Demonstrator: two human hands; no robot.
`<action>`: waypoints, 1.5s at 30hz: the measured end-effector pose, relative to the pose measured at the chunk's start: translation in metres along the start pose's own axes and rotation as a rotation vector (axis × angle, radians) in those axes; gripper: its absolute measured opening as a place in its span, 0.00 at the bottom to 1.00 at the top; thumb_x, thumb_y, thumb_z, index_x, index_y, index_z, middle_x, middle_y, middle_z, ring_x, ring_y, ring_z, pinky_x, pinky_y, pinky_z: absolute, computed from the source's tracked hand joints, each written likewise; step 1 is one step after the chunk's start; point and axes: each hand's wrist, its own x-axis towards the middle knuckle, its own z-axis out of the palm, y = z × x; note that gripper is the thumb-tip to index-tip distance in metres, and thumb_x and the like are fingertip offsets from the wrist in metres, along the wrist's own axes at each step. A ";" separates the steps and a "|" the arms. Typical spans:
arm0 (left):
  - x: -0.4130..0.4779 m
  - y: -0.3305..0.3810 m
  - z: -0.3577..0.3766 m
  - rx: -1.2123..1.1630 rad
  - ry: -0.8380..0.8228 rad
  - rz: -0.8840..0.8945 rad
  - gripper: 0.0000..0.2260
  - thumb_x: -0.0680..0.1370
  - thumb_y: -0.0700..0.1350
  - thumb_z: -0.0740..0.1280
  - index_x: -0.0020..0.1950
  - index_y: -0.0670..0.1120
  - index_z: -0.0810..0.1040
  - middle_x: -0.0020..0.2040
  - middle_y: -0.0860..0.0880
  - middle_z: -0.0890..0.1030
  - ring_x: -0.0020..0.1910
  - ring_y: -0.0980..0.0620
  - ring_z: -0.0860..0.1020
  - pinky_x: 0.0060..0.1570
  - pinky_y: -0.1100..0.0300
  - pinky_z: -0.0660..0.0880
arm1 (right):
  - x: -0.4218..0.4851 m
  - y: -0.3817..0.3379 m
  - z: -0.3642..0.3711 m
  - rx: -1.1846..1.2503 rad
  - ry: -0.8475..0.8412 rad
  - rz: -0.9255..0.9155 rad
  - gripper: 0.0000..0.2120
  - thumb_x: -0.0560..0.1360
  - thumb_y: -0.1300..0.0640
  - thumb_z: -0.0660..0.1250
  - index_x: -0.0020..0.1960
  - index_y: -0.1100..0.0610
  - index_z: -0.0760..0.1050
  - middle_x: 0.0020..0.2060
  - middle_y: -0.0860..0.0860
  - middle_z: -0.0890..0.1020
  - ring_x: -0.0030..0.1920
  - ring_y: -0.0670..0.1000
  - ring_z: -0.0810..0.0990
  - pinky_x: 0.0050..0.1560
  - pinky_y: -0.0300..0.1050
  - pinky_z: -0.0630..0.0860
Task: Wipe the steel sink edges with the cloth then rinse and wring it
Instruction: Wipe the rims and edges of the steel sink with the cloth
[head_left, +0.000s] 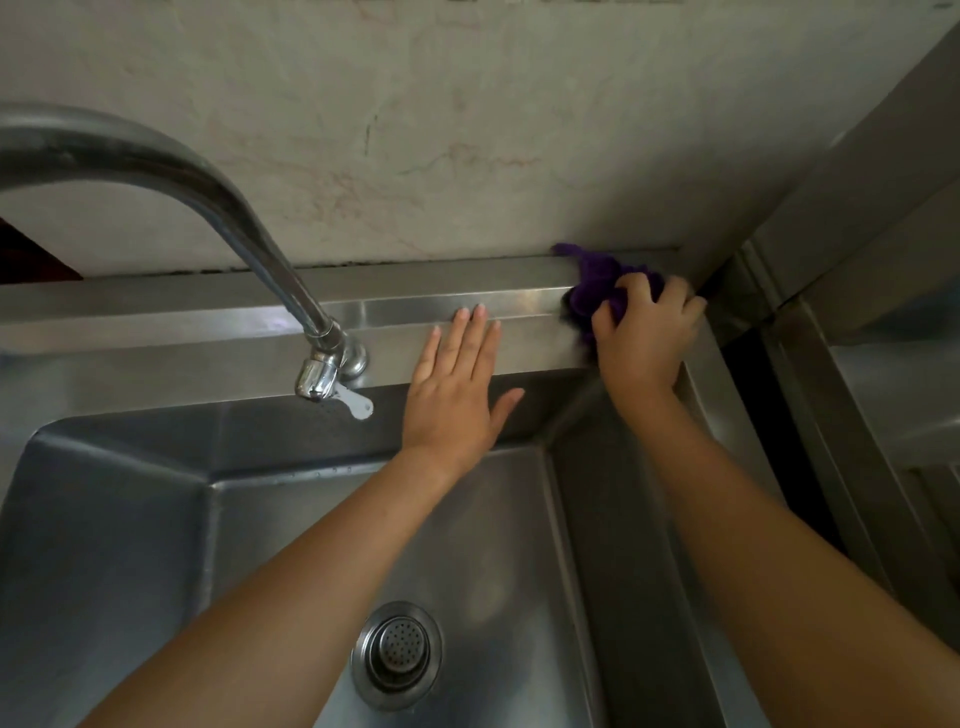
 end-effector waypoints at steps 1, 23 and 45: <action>-0.001 0.000 0.002 0.010 0.006 0.004 0.33 0.77 0.62 0.48 0.75 0.43 0.56 0.76 0.44 0.57 0.76 0.48 0.54 0.74 0.49 0.53 | -0.003 -0.006 0.002 0.071 0.004 -0.038 0.17 0.72 0.52 0.65 0.60 0.55 0.75 0.58 0.64 0.73 0.56 0.66 0.70 0.57 0.55 0.68; 0.001 -0.004 0.002 -0.016 0.023 0.029 0.32 0.77 0.60 0.48 0.76 0.43 0.54 0.77 0.46 0.55 0.76 0.49 0.52 0.74 0.51 0.47 | -0.025 0.023 -0.028 -0.339 -0.089 -0.163 0.14 0.71 0.51 0.67 0.51 0.60 0.78 0.55 0.59 0.75 0.55 0.64 0.71 0.53 0.56 0.68; -0.103 -0.030 -0.048 -1.511 -0.163 -0.709 0.19 0.80 0.51 0.58 0.70 0.49 0.67 0.64 0.47 0.76 0.58 0.50 0.77 0.57 0.48 0.75 | -0.162 -0.065 -0.038 0.861 -0.765 0.105 0.19 0.69 0.55 0.73 0.58 0.47 0.77 0.55 0.53 0.70 0.61 0.54 0.72 0.68 0.48 0.68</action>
